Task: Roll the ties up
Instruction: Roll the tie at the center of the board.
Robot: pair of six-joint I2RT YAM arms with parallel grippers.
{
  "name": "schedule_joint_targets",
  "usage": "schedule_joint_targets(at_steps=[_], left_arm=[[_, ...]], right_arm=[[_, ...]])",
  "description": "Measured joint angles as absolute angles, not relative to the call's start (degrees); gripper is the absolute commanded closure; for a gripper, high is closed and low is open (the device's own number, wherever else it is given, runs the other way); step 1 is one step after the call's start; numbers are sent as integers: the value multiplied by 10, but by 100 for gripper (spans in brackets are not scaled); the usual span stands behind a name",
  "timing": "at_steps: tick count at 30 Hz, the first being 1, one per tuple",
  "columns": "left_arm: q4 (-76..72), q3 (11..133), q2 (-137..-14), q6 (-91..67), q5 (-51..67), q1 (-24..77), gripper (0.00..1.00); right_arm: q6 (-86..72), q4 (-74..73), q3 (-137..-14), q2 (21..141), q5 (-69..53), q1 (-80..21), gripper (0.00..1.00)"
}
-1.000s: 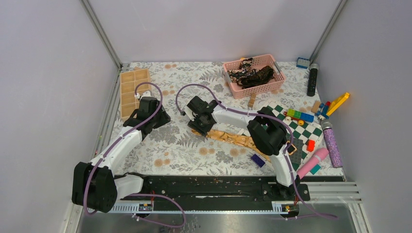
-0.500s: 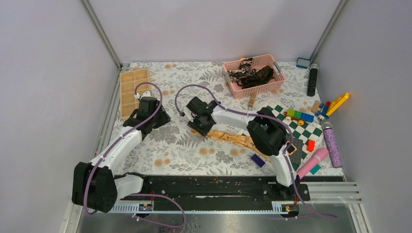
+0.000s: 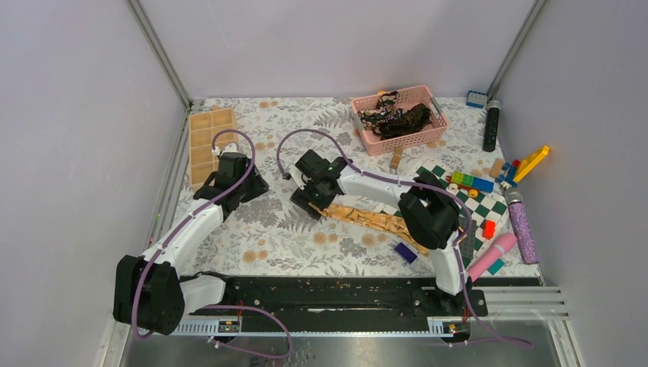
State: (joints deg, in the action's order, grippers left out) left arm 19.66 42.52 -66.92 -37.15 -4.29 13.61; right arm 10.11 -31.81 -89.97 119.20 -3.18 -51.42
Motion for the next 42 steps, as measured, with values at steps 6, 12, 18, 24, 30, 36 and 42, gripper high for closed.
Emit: schedule_joint_targets(at_steps=[6, 12, 18, 24, 30, 36, 42], left_arm=[[194, 425, -669, -373, -30, 136, 55], [160, 425, -677, -380, 15, 136, 54], [95, 408, -706, -397, 56, 145, 50], [41, 387, -735, -413, 81, 173, 49], [-9, 378, -758, -424, 98, 195, 49], [-45, 370, -775, -426, 102, 200, 49], [-64, 359, -791, -428, 104, 206, 50]], right_arm=[[69, -302, -899, 1126, -40, -514, 16], [-44, -225, -835, 1021, -35, -514, 36], [-210, -149, -762, 995, -39, -506, 62], [-332, -105, -734, 1034, -43, -486, 73], [-405, -79, -696, 1041, -55, -466, 77], [-440, -53, -676, 1052, -73, -446, 78], [-453, -37, -676, 1073, -88, -444, 80]])
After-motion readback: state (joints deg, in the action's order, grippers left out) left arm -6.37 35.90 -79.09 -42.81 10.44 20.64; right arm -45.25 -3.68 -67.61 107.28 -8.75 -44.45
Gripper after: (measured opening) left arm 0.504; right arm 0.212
